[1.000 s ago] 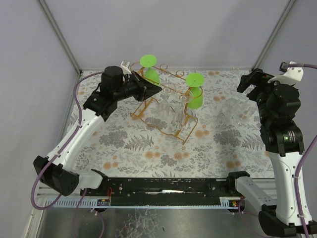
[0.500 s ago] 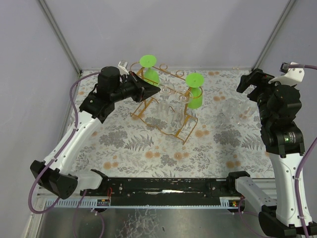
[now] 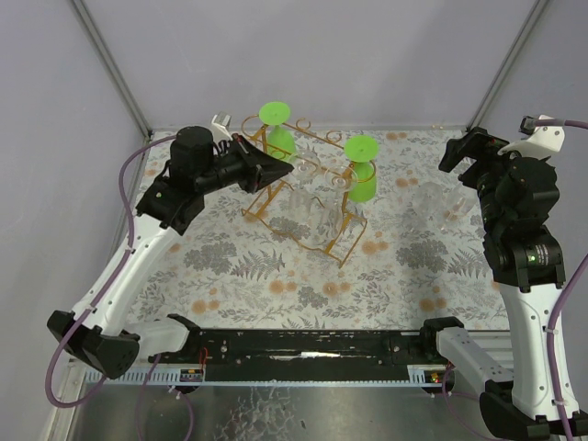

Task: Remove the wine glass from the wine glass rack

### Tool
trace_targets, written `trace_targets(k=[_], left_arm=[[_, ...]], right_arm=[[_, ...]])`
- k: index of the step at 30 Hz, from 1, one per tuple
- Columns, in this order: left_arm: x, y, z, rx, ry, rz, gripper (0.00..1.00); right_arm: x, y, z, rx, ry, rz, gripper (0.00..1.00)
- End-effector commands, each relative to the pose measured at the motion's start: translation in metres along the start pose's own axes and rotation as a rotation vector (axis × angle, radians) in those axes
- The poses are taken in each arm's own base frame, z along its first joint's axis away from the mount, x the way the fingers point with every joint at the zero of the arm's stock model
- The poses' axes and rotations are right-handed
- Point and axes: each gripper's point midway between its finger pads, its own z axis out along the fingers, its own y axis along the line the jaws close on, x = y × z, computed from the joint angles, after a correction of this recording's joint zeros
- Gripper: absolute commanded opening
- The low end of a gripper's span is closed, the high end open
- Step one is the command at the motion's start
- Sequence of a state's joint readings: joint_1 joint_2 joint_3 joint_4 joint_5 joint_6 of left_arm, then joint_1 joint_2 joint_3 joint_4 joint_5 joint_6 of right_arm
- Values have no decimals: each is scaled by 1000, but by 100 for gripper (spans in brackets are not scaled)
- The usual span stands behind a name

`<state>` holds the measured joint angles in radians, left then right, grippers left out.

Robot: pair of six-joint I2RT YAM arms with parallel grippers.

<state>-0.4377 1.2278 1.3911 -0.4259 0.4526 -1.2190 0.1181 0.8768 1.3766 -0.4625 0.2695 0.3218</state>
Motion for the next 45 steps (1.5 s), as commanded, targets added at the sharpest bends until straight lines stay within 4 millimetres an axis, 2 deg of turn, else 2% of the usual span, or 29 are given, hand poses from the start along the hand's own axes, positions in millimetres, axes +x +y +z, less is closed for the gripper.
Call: trace_targets(k=[1, 5, 10, 14, 18, 20, 22, 25, 26, 28, 31, 37, 41, 45], left_arm=[[10, -13, -19, 38, 19, 30, 0], [14, -31, -39, 82, 3, 72, 0], [14, -75, -70, 190, -46, 152, 0], [15, -117, -96, 291, -78, 219, 0], [18, -172, -126, 477, -116, 337, 0], [23, -201, -141, 612, -135, 457, 0], [27, -216, -148, 706, -164, 645, 0], [30, -214, -134, 753, -157, 859, 0], [30, -211, -128, 756, -147, 918, 0], [36, -206, -120, 788, -106, 1028, 0], [47, -197, -109, 834, -80, 1221, 0], [71, -173, -90, 874, -99, 1612, 0], [82, -161, -83, 908, -123, 1803, 0], [94, -144, -78, 937, -125, 1958, 0]], right_arm=[[-11, 3, -6, -16, -38, 8, 99], [-12, 1, -10, -13, -36, 6, 99], [-13, -1, -16, -10, -30, -10, 99], [-16, -2, -19, -5, -29, -19, 99], [-20, -2, -20, -3, -38, -17, 99], [-23, 1, -19, -10, -40, -13, 99], [-26, 7, -16, -30, -30, 1, 99], [-35, 32, -9, -116, 15, 35, 99], [-34, 41, -5, -152, 48, 44, 99], [-44, 66, -4, -244, 87, 78, 99], [-43, 99, 5, -366, 196, 139, 99], [-40, 163, -7, -658, 398, 325, 99], [-34, 189, -15, -800, 517, 458, 99], [-32, 202, -21, -889, 581, 542, 100]])
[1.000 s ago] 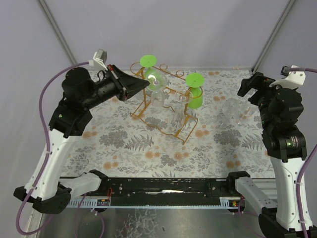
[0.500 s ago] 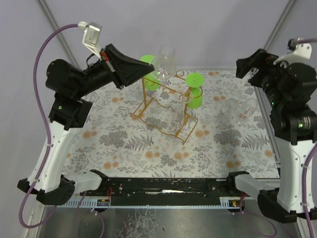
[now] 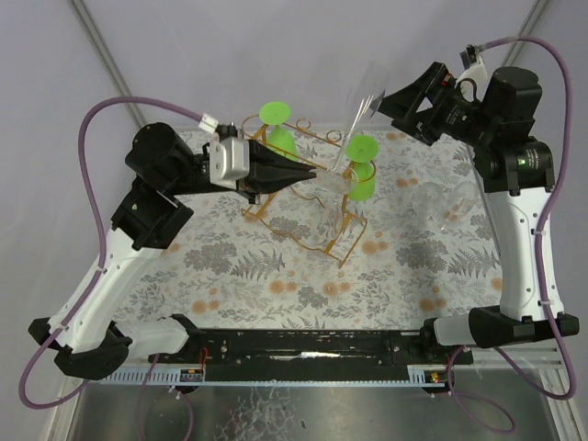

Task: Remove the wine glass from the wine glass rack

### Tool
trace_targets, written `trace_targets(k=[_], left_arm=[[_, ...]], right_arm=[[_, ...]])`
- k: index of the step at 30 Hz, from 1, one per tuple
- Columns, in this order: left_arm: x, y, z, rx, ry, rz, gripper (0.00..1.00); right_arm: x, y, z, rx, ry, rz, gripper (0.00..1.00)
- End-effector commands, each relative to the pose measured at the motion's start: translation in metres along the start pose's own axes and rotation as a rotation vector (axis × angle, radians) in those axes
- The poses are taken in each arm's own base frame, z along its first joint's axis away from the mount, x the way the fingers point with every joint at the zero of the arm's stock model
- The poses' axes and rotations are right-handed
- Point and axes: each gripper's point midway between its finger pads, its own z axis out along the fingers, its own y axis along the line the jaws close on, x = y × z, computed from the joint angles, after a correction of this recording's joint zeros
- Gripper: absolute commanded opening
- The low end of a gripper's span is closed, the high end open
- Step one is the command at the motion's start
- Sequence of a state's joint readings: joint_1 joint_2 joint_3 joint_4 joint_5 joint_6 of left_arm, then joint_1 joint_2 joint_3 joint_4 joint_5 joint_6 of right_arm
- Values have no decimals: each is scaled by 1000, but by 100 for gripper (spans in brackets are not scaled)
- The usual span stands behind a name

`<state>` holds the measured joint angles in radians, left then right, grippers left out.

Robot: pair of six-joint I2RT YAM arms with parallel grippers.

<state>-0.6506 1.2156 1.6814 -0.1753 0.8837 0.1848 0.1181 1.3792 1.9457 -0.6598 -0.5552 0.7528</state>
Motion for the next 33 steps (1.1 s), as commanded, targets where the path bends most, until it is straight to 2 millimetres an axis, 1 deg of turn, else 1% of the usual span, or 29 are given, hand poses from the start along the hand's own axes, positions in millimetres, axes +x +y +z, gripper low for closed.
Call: trace_targets(k=[1, 3, 6, 10, 16, 18, 22, 23, 25, 30, 33], left_arm=[[7, -13, -2, 63, 9, 319, 0], [15, -21, -2, 83, 17, 365, 0], [21, -25, 0, 91, 27, 358, 0], [23, -26, 4, 83, 32, 355, 0], [20, -20, 6, 42, 25, 366, 0], [18, -16, 6, 20, 22, 363, 0], [16, -9, 7, -19, 17, 364, 0], [16, -8, 6, -23, 18, 364, 0], [18, -9, 6, -24, 22, 362, 0], [25, -10, 6, -19, 31, 354, 0], [27, -13, 7, -4, 28, 353, 0]], right_arm=[[8, 57, -14, -256, 88, 92, 100], [8, 64, -17, -284, 97, 96, 100], [9, 70, -22, -305, 102, 95, 100], [15, 68, -27, -293, 106, 102, 100], [23, 44, -30, -176, 66, 98, 100], [23, 34, -31, -133, 43, 107, 100], [20, 8, -35, 7, -24, 118, 100], [19, 5, -37, 22, -38, 121, 100], [17, 8, -40, 4, -64, 122, 100], [4, 28, -51, -48, -124, 105, 100], [0, 43, -52, -119, -129, 114, 99]])
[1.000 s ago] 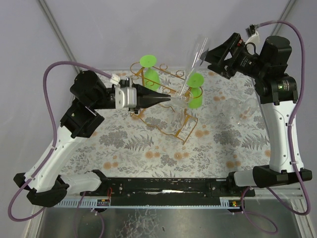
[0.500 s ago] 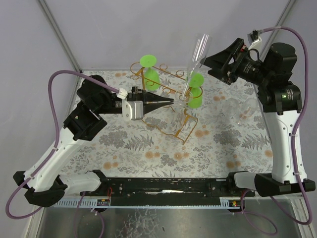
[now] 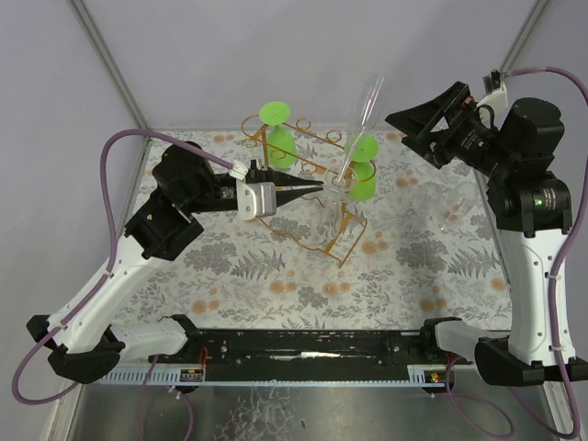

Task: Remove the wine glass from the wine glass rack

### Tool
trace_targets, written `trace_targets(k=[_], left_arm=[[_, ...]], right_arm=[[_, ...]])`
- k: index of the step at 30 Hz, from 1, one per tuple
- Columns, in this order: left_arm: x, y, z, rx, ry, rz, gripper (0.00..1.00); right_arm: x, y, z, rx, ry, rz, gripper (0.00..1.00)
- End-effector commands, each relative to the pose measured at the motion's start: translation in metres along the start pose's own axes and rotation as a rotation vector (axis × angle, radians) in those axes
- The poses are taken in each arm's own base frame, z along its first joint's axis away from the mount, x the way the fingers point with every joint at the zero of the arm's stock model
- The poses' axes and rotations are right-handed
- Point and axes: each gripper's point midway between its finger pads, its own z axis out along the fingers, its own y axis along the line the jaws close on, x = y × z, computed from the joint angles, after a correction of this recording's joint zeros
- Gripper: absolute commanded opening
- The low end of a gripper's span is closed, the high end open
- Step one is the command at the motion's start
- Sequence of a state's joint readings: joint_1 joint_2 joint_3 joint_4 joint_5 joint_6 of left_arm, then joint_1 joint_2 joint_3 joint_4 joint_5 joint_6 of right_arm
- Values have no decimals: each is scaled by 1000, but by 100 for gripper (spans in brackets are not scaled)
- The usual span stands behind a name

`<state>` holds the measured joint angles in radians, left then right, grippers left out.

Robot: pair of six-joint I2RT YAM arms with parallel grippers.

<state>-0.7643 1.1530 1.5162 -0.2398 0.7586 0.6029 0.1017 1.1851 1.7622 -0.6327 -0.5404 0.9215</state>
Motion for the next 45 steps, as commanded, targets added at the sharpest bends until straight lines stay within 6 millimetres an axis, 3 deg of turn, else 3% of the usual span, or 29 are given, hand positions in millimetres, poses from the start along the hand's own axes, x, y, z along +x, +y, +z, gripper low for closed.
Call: trace_targets(k=[1, 8, 15, 26, 32, 45], left_arm=[[-20, 7, -2, -29, -63, 76, 0], [-14, -5, -2, 28, -62, 113, 0], [-10, -17, 0, 89, -70, 176, 0], [-2, -41, 8, 170, -62, 212, 0], [1, -38, 12, 160, -49, 209, 0], [6, -39, 12, 162, -31, 212, 0]], right_arm=[[-17, 41, -10, -152, -67, -22, 99], [-12, 61, -3, -259, 28, 20, 100], [0, 54, 8, -262, 142, 49, 100], [5, 55, 7, -281, 183, 40, 94], [10, 53, 5, -277, 203, 40, 83], [28, 35, -5, -195, 244, 21, 79]])
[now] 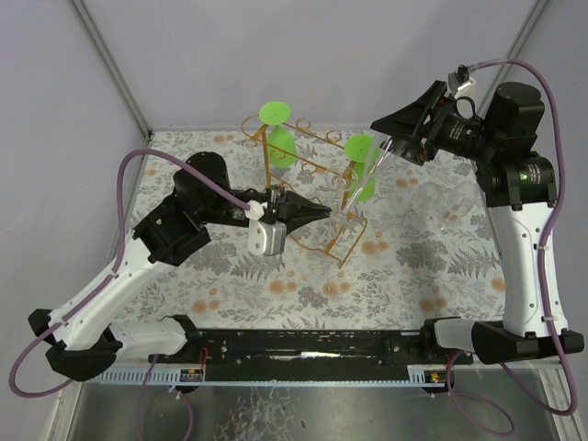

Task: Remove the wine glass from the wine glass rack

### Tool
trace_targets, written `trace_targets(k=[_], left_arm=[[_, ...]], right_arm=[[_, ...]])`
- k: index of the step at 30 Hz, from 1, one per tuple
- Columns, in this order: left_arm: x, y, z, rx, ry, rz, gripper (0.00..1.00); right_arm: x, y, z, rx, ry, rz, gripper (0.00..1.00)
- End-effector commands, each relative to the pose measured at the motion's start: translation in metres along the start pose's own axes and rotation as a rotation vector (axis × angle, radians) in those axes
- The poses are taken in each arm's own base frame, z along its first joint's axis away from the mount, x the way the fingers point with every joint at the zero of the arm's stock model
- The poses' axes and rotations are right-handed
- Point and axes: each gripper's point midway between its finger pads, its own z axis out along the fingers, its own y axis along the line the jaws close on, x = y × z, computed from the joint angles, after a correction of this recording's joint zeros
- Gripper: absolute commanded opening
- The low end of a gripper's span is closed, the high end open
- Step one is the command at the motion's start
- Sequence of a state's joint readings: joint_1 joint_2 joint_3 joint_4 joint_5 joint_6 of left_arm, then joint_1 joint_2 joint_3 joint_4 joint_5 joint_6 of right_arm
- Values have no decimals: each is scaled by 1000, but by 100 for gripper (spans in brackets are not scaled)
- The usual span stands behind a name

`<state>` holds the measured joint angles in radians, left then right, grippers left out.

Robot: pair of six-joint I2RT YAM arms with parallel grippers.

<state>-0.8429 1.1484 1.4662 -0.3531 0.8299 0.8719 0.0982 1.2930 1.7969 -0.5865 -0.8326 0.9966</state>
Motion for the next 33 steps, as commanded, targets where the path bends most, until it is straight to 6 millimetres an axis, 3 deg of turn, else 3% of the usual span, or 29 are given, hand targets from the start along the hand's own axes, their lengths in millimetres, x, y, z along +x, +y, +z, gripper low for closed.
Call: trace_targets(k=[1, 7, 13, 15, 17, 18, 22, 26, 29, 33], left_arm=[[-6, 8, 0, -24, -11, 61, 0], [-4, 5, -1, -20, -1, 58, 0], [2, 1, -3, -25, 19, 62, 2], [4, 5, -3, -45, 32, 66, 27], [5, 17, -4, -105, 40, 49, 62], [5, 24, -5, -145, 46, 31, 74], [7, 57, -11, -329, 70, -97, 94], [3, 91, -21, -496, 73, -249, 95], [5, 113, -30, -594, 74, -331, 95], [10, 135, -39, -663, 68, -432, 95]], right_arm=[[11, 18, -17, -29, 2, -78, 77], [9, 25, -20, -33, -13, -94, 65], [6, 29, -22, -32, -27, -108, 35], [2, 29, -25, -12, -50, -129, 32], [-7, 28, -31, 35, -96, -174, 29], [-14, 28, -36, 65, -125, -203, 28], [-44, 24, -62, 236, -263, -339, 21], [-67, 20, -99, 435, -429, -468, 16], [-78, -2, -137, 645, -553, -550, 15], [-80, -38, -190, 945, -655, -606, 15]])
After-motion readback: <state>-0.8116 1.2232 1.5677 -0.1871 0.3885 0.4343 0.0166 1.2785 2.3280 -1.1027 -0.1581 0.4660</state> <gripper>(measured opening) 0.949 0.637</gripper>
